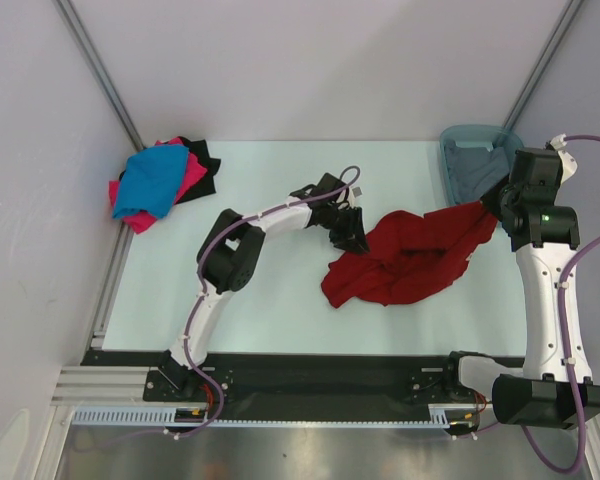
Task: Fold and stack the t-shirts
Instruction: Flatten the tshirt out
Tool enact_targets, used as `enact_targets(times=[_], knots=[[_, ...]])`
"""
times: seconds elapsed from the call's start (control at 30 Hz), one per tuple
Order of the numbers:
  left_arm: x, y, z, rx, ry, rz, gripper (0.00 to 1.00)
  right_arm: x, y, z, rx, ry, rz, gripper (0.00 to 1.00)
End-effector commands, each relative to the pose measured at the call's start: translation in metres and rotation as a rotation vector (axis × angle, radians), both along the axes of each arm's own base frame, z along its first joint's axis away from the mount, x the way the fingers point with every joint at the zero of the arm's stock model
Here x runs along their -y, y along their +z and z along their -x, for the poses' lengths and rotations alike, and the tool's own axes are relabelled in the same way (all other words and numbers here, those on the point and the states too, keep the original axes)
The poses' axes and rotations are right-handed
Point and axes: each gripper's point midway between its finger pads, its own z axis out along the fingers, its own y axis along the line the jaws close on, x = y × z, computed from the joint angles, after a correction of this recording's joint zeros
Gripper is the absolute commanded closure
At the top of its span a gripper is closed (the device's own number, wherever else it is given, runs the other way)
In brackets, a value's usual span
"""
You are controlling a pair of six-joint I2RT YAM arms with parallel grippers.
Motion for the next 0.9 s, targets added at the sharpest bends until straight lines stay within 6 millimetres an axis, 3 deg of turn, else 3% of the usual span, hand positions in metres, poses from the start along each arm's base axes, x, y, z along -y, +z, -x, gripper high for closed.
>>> enact_targets(times=[0.0,0.5,0.87], knots=[[0.002,0.011,-0.014,0.084,0.004,-0.020,0.59,-0.001,0.015,-0.002,0.048,0.001,-0.007,1.00],[0.008,0.003,-0.010,0.036,-0.009,0.009,0.59,-0.002,0.013,-0.003,0.037,0.007,-0.010,1.00],[0.026,0.021,-0.005,0.026,-0.044,0.121,0.62,-0.003,0.010,-0.005,0.031,0.015,-0.014,1.00]])
